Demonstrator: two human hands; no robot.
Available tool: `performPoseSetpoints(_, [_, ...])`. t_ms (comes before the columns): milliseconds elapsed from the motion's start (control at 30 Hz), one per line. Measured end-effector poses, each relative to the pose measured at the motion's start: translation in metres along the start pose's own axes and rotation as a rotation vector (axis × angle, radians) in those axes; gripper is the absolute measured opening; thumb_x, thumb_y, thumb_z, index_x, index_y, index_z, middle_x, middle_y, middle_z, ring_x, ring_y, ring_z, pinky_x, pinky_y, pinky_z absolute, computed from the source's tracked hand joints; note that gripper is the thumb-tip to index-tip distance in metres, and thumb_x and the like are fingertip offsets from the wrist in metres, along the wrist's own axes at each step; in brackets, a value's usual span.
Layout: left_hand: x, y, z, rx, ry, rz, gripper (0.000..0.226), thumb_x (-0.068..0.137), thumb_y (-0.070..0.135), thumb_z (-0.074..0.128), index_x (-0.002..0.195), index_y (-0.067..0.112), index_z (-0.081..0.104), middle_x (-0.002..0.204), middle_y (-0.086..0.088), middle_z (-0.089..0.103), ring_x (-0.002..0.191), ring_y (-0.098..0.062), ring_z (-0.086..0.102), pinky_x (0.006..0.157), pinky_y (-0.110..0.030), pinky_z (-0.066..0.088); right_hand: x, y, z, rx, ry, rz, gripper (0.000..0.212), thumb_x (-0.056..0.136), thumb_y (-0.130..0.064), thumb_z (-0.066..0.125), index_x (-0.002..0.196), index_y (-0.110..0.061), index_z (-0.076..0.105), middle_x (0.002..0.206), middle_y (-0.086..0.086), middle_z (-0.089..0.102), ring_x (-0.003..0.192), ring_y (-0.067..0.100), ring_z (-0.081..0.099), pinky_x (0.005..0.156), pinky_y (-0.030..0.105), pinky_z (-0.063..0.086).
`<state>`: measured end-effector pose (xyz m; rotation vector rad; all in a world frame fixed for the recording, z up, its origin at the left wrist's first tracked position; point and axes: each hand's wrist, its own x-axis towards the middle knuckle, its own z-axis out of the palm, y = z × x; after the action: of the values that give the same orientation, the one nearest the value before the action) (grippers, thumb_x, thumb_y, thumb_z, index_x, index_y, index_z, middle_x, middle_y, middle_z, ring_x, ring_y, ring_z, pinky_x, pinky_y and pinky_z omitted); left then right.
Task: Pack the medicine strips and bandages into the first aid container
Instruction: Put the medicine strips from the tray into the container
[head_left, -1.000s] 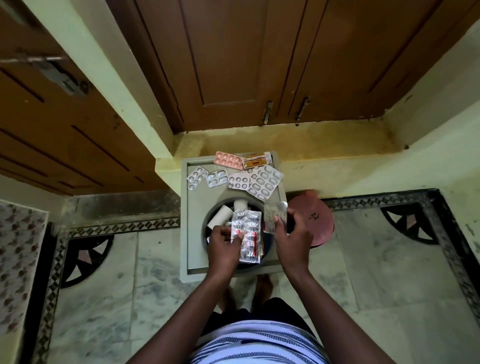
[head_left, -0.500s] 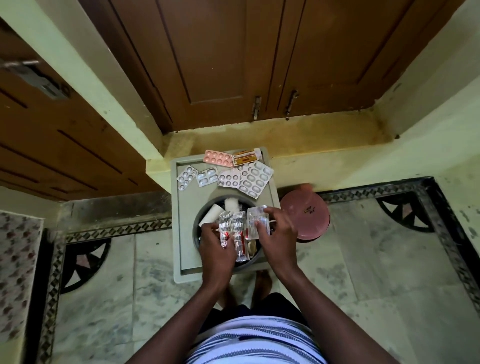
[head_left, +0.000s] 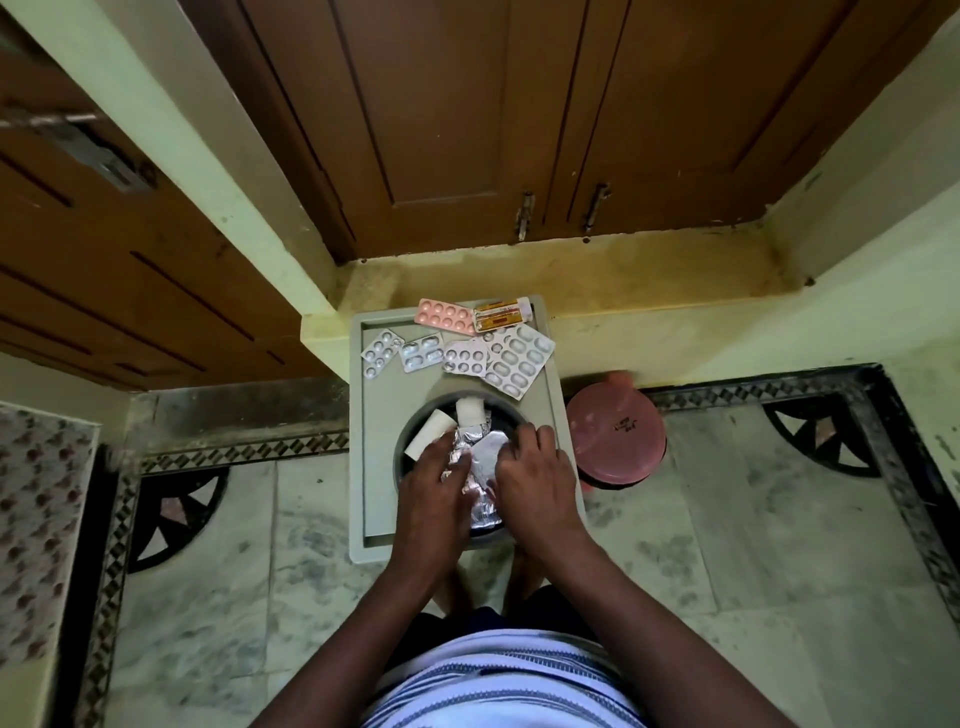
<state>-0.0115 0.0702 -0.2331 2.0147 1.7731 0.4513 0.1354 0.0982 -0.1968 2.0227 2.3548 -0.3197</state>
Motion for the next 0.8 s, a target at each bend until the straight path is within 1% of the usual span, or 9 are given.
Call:
performPoseSetpoints(67, [-0.003,-0.003,0.003,0.008,-0.048,-0.011,0.053,0.091,0.02,0.062,0.142,0.008,0.056,0.159,-0.012,0.043,0.145,-0.03,0.043,0.111,-0.049,0.044,0.001,0.003,0.005,-0.044,0.0,0.032,0.026,0.059,-0.024,0.089,0.074,-0.011,0.072,0.092,0.009,0.061,0.087,0.031,0.058,0.062,0.038,0.048])
performPoseSetpoints(133, [-0.003,-0.005,0.004,0.041,-0.085,-0.01,0.059,0.087,0.017,0.068,0.144,0.007,0.055,0.159,-0.014,0.043,0.146,-0.033,0.042,0.11,-0.051,0.045,0.001,0.008,0.01,-0.045,-0.029,0.06,0.027,0.058,-0.033,0.091,0.068,-0.016,0.073,0.091,0.007,0.061,0.089,0.03,0.059,0.066,0.039,0.049])
performPoseSetpoints(267, [-0.001,-0.004,0.0,0.146,-0.137,0.05,0.072,0.078,0.012,0.08,0.146,0.012,0.054,0.157,-0.018,0.045,0.143,-0.037,0.045,0.105,-0.051,0.049,-0.001,0.009,0.014,-0.054,-0.039,0.046,0.027,0.063,-0.039,0.089,0.072,-0.017,0.075,0.097,0.007,0.061,0.094,0.031,0.058,0.073,0.042,0.046])
performPoseSetpoints(333, [-0.001,-0.001,-0.002,0.224,-0.157,0.049,0.071,0.072,0.012,0.083,0.14,0.018,0.061,0.155,-0.018,0.047,0.14,-0.037,0.046,0.097,-0.05,0.052,-0.001,0.011,0.014,-0.059,-0.001,0.046,0.029,0.067,-0.039,0.086,0.082,-0.016,0.075,0.101,0.008,0.059,0.096,0.031,0.056,0.075,0.043,0.045])
performPoseSetpoints(400, [-0.002,0.003,-0.004,0.284,-0.175,-0.006,0.073,0.067,0.012,0.083,0.136,0.024,0.062,0.156,-0.016,0.047,0.137,-0.033,0.041,0.09,-0.049,0.049,-0.001,0.012,0.014,-0.057,0.021,0.054,0.043,0.071,-0.041,0.083,0.102,-0.013,0.072,0.105,0.009,0.056,0.096,0.031,0.054,0.074,0.043,0.045])
performPoseSetpoints(467, [-0.002,0.006,-0.005,0.309,-0.192,-0.043,0.079,0.067,0.014,0.079,0.14,0.032,0.057,0.159,-0.014,0.042,0.132,-0.033,0.034,0.089,-0.049,0.043,0.0,0.014,0.013,-0.018,0.024,0.053,0.056,0.072,-0.045,0.082,0.117,-0.014,0.066,0.107,0.011,0.054,0.098,0.031,0.052,0.075,0.043,0.046])
performPoseSetpoints(533, [-0.002,0.007,-0.005,0.316,-0.203,-0.052,0.084,0.068,0.015,0.076,0.145,0.038,0.05,0.16,-0.013,0.038,0.13,-0.034,0.032,0.09,-0.049,0.039,0.0,0.015,0.015,0.022,0.014,0.045,0.061,0.074,-0.049,0.08,0.124,-0.019,0.063,0.11,0.011,0.051,0.1,0.032,0.05,0.077,0.043,0.046])
performPoseSetpoints(667, [0.002,0.007,-0.005,0.355,-0.224,-0.098,0.09,0.068,0.019,0.081,0.15,0.025,0.046,0.158,-0.008,0.042,0.126,-0.03,0.04,0.089,-0.048,0.042,0.001,0.016,0.017,0.014,-0.006,0.035,0.073,0.075,-0.057,0.075,0.137,-0.025,0.055,0.115,0.013,0.048,0.102,0.033,0.047,0.079,0.045,0.045])
performPoseSetpoints(800, [0.001,0.005,-0.005,0.368,-0.192,-0.091,0.067,0.087,0.026,0.068,0.15,0.021,0.047,0.16,-0.002,0.041,0.128,-0.028,0.042,0.091,-0.047,0.04,0.004,0.013,0.015,-0.026,0.029,0.057,0.076,0.073,-0.062,0.068,0.135,-0.019,0.058,0.112,0.015,0.051,0.098,0.035,0.049,0.077,0.044,0.044])
